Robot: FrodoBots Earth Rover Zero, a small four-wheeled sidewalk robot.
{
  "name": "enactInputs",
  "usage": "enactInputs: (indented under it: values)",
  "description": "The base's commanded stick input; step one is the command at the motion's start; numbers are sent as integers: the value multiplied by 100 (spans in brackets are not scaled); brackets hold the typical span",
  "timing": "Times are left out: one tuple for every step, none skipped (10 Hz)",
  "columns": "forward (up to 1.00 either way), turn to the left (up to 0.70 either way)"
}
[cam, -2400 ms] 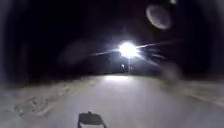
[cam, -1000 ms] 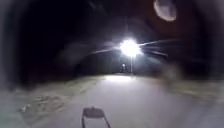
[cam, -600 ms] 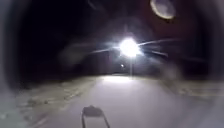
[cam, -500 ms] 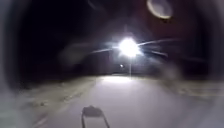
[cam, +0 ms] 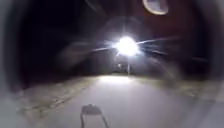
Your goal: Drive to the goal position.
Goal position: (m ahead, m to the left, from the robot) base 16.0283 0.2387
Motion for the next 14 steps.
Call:
enactInputs:
  values:
    - [100,0]
    - [100,0]
    - [100,2]
    - [100,3]
    - [100,4]
    - [100,15]
    - [100,21]
    - [100,23]
    - [100,13]
    - [100,3]
    - [100,13]
    - [100,18]
    - [100,8]
    - [100,4]
